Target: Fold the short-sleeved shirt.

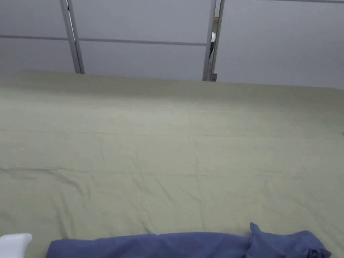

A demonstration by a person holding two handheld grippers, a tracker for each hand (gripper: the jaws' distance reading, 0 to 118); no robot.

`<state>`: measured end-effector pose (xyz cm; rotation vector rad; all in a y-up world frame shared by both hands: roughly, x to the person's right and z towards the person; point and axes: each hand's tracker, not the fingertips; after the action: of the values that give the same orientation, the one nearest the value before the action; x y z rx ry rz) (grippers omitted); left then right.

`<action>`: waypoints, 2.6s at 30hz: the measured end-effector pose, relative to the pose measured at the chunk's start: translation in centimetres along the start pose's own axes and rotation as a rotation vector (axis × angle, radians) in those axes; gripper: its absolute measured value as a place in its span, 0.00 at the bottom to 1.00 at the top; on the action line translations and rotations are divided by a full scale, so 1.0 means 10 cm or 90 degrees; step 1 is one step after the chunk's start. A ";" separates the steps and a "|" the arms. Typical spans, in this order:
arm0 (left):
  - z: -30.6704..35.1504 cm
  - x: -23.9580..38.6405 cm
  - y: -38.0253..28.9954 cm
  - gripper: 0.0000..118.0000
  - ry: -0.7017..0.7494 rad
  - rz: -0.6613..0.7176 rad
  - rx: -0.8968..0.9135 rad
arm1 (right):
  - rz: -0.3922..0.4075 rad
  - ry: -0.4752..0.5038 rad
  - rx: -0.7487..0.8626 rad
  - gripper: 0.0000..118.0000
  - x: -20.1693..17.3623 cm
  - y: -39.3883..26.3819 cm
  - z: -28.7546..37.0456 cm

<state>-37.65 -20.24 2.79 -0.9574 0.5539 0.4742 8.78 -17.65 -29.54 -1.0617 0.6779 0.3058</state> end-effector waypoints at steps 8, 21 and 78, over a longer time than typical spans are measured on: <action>0.92 0.06 0.06 0.84 0.084 0.006 0.221 | 0.060 -0.151 0.176 0.92 -0.26 -0.06 0.56; 1.70 0.60 0.54 0.00 -0.222 0.058 0.451 | -0.051 0.079 0.616 0.02 -1.61 0.37 1.19; 0.22 0.75 0.37 0.26 -0.035 0.054 0.209 | -0.117 0.046 0.499 0.02 -1.17 -0.31 1.05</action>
<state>-33.68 -15.55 -3.28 -0.6082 0.6028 0.4674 5.35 -8.90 -16.62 -0.3773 0.6744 -0.1611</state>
